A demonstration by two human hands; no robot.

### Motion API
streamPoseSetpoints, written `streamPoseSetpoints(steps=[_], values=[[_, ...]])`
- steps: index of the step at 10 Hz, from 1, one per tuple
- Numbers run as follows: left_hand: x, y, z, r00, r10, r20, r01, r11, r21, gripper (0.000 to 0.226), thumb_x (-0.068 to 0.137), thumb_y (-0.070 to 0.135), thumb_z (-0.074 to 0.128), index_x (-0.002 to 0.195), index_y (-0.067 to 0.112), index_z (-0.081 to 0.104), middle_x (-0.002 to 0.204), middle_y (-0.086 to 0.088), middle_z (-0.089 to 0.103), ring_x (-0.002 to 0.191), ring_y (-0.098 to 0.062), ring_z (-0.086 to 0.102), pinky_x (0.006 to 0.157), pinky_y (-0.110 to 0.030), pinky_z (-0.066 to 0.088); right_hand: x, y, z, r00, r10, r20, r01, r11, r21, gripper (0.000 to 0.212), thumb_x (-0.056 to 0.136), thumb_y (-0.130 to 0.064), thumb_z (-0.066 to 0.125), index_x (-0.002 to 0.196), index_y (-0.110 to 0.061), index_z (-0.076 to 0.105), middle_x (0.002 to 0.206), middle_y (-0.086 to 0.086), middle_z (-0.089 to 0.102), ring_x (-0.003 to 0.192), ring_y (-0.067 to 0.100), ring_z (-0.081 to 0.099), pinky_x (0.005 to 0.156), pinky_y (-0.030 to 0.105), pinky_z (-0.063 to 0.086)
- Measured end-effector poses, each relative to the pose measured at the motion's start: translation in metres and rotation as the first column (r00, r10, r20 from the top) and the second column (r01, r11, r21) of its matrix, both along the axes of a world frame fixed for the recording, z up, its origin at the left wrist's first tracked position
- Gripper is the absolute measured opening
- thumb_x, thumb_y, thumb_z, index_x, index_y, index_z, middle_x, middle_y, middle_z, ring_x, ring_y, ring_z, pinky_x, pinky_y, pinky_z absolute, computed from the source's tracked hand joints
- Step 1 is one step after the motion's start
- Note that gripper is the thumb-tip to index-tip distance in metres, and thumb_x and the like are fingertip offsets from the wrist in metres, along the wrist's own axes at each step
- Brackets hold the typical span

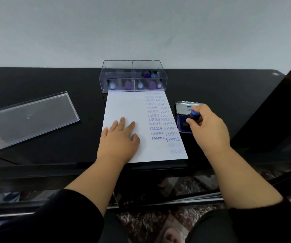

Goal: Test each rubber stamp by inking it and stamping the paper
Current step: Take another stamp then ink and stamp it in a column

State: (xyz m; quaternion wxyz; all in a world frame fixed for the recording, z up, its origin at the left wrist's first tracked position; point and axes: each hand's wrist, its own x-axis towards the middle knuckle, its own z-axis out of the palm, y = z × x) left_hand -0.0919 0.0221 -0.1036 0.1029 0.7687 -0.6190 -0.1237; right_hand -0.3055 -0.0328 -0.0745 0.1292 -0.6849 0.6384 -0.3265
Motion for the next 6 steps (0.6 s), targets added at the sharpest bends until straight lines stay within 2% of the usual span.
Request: streamPoseSetpoints(steps=[6], values=[[0.0007, -0.0004, 0.0012, 1.0, -0.004, 0.0, 0.004, 1.0, 0.013, 0.051, 0.1, 0.037, 0.022, 0.151, 0.036, 0.014, 0.16, 0.006, -0.002, 0.147, -0.012, -0.003, 0.117, -0.034, -0.005, 0.0072, -0.0032, 0.0038, 0.998, -0.028, -0.051, 0.029, 0.999, 0.025, 0.018, 0.091, -0.018, 0.052, 0.108, -0.022, 0.05, 0.085, -0.002, 0.056, 0.073, 0.023, 0.05, 0.058, 0.03, 0.039]])
